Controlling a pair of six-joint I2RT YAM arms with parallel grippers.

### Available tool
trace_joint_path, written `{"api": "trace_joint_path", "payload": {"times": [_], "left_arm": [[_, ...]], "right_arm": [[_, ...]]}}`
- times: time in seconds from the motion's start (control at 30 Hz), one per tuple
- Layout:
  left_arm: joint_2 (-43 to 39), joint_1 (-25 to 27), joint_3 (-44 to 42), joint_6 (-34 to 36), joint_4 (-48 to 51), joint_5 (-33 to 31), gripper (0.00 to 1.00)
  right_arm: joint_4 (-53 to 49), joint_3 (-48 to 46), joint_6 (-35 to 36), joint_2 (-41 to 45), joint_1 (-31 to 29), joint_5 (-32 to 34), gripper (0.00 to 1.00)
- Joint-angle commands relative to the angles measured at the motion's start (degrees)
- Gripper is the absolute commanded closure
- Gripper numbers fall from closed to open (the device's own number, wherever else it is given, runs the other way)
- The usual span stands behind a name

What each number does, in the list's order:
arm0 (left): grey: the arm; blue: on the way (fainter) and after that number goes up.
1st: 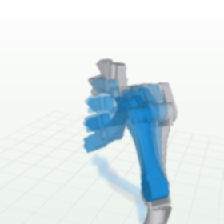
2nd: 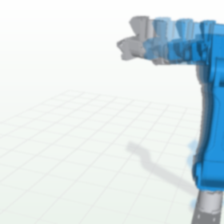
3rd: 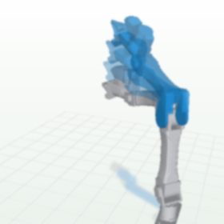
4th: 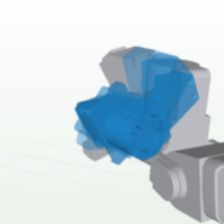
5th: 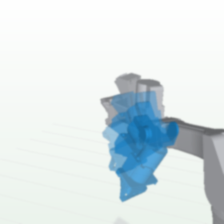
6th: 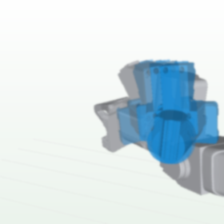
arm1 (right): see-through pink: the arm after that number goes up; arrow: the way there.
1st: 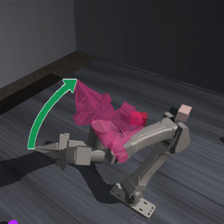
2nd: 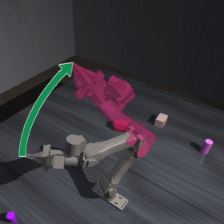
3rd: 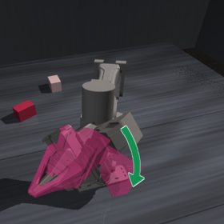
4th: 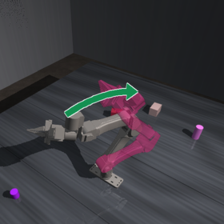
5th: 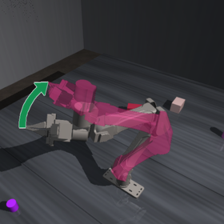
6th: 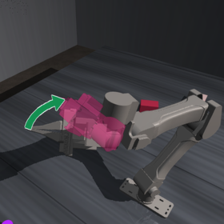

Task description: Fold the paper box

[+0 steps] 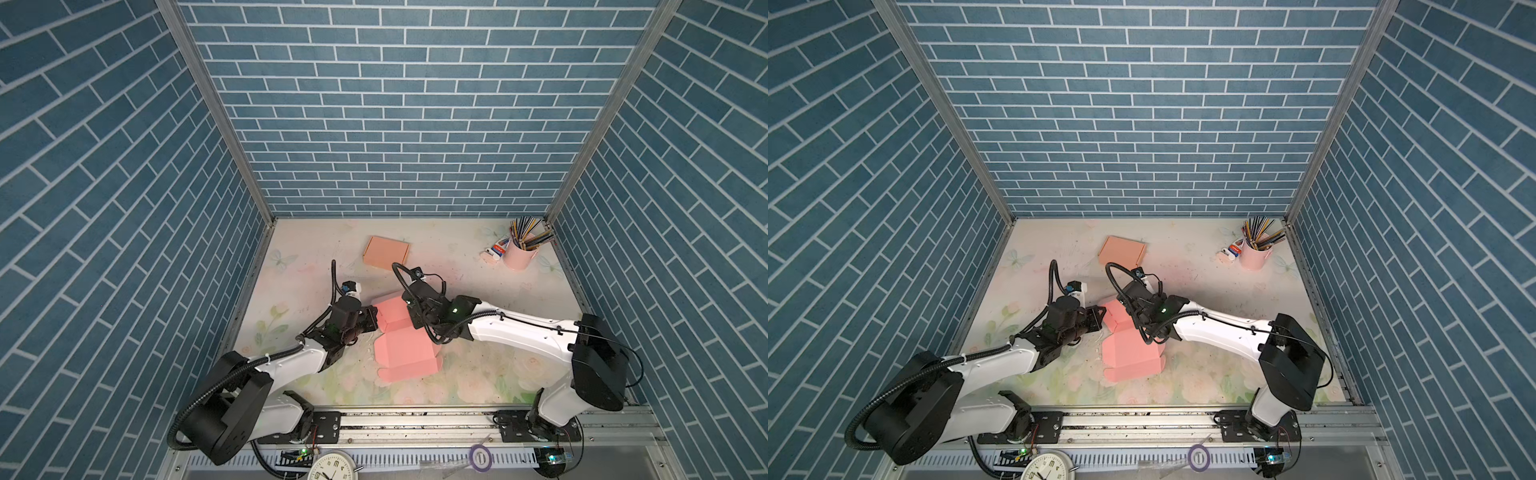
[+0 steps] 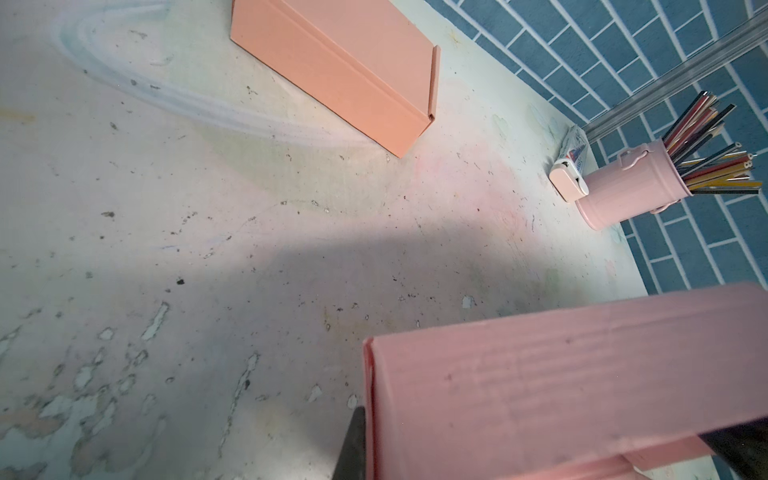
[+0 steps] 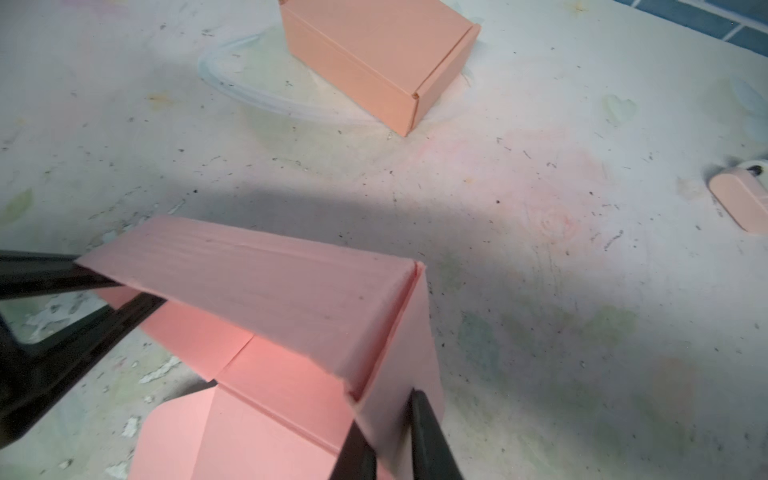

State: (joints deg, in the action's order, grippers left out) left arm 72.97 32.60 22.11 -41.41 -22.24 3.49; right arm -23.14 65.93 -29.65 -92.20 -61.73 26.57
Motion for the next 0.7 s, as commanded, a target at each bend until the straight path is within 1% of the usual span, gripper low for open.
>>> {"api": "trace_joint_path", "payload": {"times": [0.0, 0.1, 0.23, 0.43, 0.57, 0.67], "left_arm": [[0.1, 2.5, 1.9, -2.2, -0.7, -1.0, 0.91], [0.3, 3.5, 2.3, -2.3, -0.7, -1.7, 0.92], [0.2, 4.1, 2.1, -2.5, -0.7, -2.3, 0.92], [-0.3, 4.3, 1.1, -3.2, -1.7, -1.4, 0.92], [-0.5, 4.5, 1.1, -3.6, -1.8, -0.7, 0.92], [-1.2, 4.7, 1.0, -3.3, -1.1, -1.0, 0.92]], "right_arm": [[-5.3, 1.7, -3.0, -2.1, -0.7, 5.3, 0.88], [-5.7, 1.7, -3.4, -2.4, -0.9, 6.7, 0.89], [-7.2, 1.3, -4.2, -2.4, -1.0, 9.0, 0.86], [-9.7, 1.8, -4.7, -3.0, -0.9, 11.3, 0.84], [-10.9, 1.5, -5.2, -3.7, -1.0, 13.0, 0.82], [-10.9, 1.2, -5.5, -3.6, -0.9, 13.5, 0.83]]}}
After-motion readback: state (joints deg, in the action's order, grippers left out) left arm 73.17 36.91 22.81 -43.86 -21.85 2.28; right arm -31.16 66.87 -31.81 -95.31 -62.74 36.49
